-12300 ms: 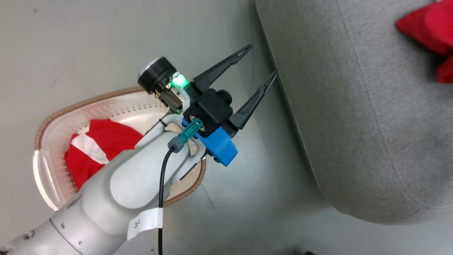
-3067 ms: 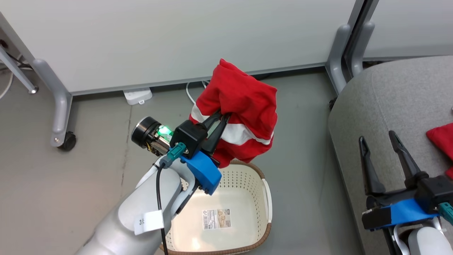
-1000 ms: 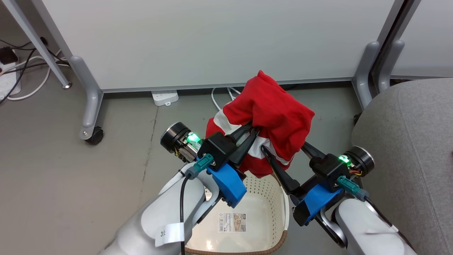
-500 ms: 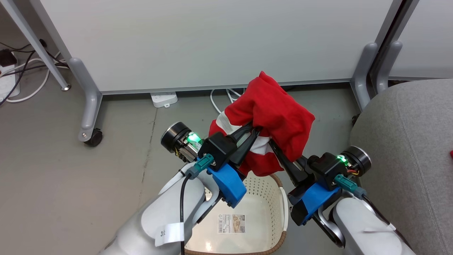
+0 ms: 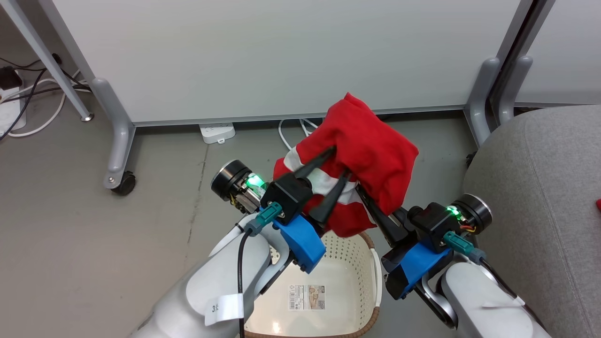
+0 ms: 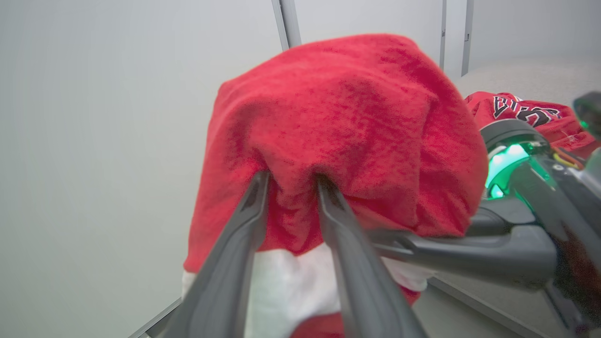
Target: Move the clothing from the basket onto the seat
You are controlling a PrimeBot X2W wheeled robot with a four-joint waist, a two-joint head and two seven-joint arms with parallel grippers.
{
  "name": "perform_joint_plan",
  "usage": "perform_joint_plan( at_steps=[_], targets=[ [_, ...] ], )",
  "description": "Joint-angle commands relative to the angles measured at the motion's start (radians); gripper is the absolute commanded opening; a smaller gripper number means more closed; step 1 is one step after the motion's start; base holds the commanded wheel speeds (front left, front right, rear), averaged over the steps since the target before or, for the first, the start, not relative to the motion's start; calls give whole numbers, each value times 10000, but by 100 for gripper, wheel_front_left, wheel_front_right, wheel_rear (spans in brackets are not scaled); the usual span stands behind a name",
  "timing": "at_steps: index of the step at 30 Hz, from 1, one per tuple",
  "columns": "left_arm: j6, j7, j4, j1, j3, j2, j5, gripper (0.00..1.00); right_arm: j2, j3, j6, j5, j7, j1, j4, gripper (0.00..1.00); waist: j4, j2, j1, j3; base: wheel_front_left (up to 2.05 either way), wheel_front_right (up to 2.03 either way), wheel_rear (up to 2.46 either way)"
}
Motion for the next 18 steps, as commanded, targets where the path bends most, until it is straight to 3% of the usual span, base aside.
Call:
perform_joint_plan(
  at_steps=[1,18],
  targets=[
    [67,-50,-20,45,52,7,72,100,-42,6,1,25,-30,-85,-12,0,-13,-1,0,10,0,0,0],
    [69,-50,-76,-6,231,42,224,100,-73,-272,1,4,-32,-104,-138,0,-248,-1,0,213,0,0,0]
  ],
)
